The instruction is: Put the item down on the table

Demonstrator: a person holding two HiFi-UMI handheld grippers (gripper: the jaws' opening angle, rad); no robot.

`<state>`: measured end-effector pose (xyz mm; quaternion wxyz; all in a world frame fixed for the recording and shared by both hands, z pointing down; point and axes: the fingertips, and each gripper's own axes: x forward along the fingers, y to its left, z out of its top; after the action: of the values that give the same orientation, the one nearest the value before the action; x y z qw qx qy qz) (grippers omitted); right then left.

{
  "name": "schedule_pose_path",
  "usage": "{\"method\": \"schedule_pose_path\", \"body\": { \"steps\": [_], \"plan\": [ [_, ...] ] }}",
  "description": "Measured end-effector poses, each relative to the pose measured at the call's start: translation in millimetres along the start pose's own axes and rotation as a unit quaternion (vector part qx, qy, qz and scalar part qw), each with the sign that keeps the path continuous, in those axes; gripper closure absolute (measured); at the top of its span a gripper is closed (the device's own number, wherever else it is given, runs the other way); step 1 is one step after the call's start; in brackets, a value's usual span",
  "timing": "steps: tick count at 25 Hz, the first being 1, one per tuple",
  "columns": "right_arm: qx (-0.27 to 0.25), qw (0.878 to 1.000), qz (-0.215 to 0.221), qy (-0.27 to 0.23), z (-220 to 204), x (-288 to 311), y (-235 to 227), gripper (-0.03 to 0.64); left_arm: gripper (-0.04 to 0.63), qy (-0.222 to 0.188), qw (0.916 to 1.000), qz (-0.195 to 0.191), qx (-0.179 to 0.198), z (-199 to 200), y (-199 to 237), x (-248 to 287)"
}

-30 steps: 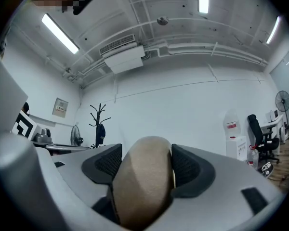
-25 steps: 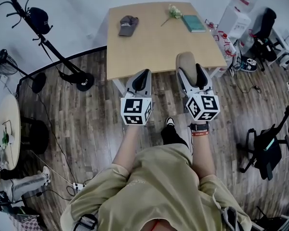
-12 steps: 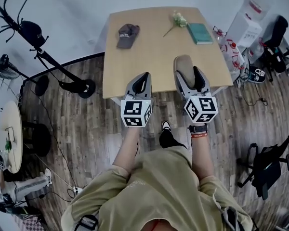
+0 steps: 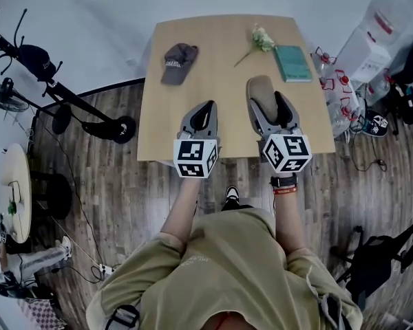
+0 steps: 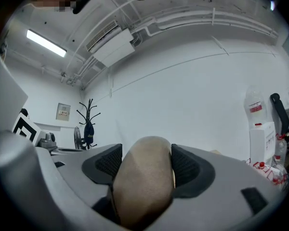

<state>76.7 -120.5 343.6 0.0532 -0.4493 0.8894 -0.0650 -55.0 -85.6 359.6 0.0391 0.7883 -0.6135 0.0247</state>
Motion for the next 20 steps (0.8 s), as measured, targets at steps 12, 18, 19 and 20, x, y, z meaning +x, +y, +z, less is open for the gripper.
{"method": "schedule_pose_path", "body": {
  "steps": [12, 18, 19, 20],
  "plan": [
    [0.021, 0.999, 0.019, 0.016, -14, 66, -52, 0.282, 0.572, 0.021, 0.9997, 0.016, 0.004, -11, 12, 78],
    [0.032, 0.999, 0.023, 0.031, -29, 86, -55, 0.282, 0.572, 0.032, 0.9993, 0.021, -0.002, -24, 24, 89],
    [0.032, 0.999, 0.024, 0.034, -31, 91, -54, 0.282, 0.572, 0.033, 0.9992, 0.022, -0.004, -26, 28, 91],
    [0.030, 0.999, 0.024, 0.037, -33, 96, -54, 0.282, 0.572, 0.033, 0.9992, 0.023, -0.007, -28, 33, 94]
  ]
}}
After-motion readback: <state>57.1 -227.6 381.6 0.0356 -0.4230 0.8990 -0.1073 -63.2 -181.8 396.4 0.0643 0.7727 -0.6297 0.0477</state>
